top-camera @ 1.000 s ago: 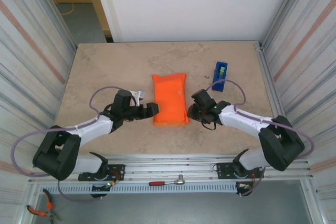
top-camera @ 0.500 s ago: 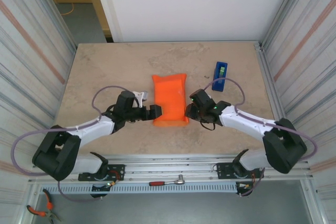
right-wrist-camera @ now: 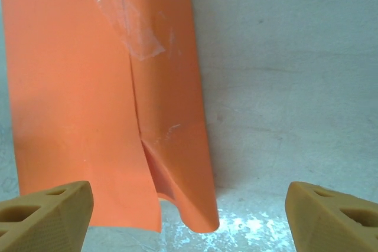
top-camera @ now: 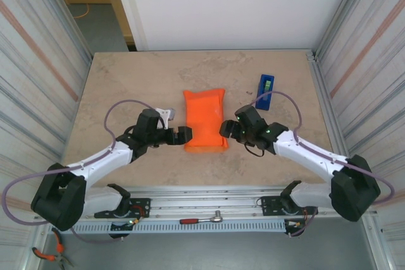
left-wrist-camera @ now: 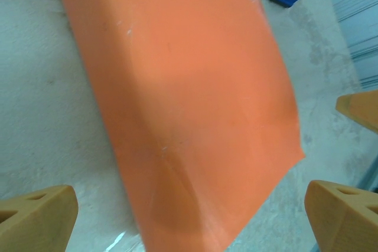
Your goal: Wrap the gift box in paper
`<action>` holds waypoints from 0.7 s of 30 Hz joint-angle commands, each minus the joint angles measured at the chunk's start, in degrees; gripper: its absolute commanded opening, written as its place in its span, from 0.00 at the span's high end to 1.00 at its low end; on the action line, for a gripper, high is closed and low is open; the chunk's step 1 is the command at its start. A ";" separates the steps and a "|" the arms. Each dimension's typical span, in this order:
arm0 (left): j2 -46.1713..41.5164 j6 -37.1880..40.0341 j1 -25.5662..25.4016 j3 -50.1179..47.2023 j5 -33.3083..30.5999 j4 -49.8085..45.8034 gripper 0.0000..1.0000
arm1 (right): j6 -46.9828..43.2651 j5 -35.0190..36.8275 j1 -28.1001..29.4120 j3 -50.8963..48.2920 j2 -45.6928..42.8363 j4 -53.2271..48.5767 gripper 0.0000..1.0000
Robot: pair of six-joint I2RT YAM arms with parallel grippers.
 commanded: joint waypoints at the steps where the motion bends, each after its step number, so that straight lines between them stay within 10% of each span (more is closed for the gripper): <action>1: 0.27 3.32 -0.43 0.66 -4.11 -2.89 0.01 | -2.26 -0.03 1.50 3.14 4.42 -0.74 0.16; 12: 5.77 5.33 -3.30 -0.35 -9.20 0.53 0.03 | -0.13 2.47 1.74 3.85 14.73 2.12 0.20; 21: 12.06 5.41 -5.85 -0.92 -17.09 3.02 0.04 | 1.20 3.15 2.26 1.76 5.10 0.44 0.23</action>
